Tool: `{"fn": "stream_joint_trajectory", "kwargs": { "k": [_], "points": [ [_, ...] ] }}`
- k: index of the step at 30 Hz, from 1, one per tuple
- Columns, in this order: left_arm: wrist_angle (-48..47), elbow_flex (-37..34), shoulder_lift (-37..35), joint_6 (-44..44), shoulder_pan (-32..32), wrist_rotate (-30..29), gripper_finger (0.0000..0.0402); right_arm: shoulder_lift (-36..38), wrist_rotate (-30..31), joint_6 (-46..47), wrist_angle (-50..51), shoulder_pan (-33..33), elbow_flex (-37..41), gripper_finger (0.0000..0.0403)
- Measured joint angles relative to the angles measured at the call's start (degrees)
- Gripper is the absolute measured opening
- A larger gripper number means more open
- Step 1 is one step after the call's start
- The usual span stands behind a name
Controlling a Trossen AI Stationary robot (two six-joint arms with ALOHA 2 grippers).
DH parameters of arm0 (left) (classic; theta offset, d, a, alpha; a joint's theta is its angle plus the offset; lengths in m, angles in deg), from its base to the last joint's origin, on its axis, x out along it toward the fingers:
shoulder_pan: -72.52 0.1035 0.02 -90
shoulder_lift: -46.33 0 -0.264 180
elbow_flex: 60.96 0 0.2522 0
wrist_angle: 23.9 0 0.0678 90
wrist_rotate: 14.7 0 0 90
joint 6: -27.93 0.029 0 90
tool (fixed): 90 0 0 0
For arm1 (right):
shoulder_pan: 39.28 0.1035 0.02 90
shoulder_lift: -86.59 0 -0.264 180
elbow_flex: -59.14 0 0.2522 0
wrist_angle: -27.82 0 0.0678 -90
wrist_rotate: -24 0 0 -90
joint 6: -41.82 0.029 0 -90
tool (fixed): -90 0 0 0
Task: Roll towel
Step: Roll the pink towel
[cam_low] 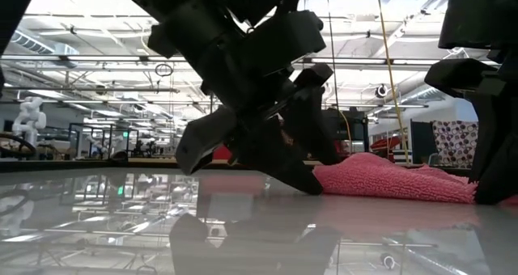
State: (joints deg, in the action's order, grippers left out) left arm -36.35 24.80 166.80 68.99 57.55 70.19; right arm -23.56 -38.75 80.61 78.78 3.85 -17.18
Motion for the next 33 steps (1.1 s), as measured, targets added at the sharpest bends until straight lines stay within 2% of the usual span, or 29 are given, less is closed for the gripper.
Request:
{"fn": "stream_joint_trajectory", "kwargs": {
  "k": [3,8,9,14,20,28,33],
  "points": [
    [0.06,0.11,0.14,-0.16,0.62,0.20,0.0144,0.00,0.02,0.01,-0.02,0.00,0.00,0.0000],
    [-0.78,0.26,0.32,0.23,1.58,-0.04,0.0026,0.16,0.04,0.90,-0.01,0.02,0.00,0.0000],
    [-0.91,0.26,0.34,0.26,1.69,-0.04,0.0015,0.28,0.00,1.08,-0.11,0.00,0.00,0.0000],
    [-5.00,1.19,0.32,-1.14,1.88,1.01,0.0006,1.72,0.79,2.56,1.04,0.00,0.13,0.0000],
    [-14.35,3.62,0.17,-10.38,1.92,2.48,0.0003,2.85,2.46,-1.01,3.00,-1.45,0.22,0.0000],
    [-24.72,5.00,-1.27,-25.47,1.98,2.15,0.0002,2.98,2.39,-13.35,2.71,-7.75,0.14,0.0000],
    [-32.81,4.76,-3.76,-33.24,2.23,1.54,0.0001,3.08,3.07,-22.63,-0.98,-12.30,-0.02,0.0000]
  ]
}}
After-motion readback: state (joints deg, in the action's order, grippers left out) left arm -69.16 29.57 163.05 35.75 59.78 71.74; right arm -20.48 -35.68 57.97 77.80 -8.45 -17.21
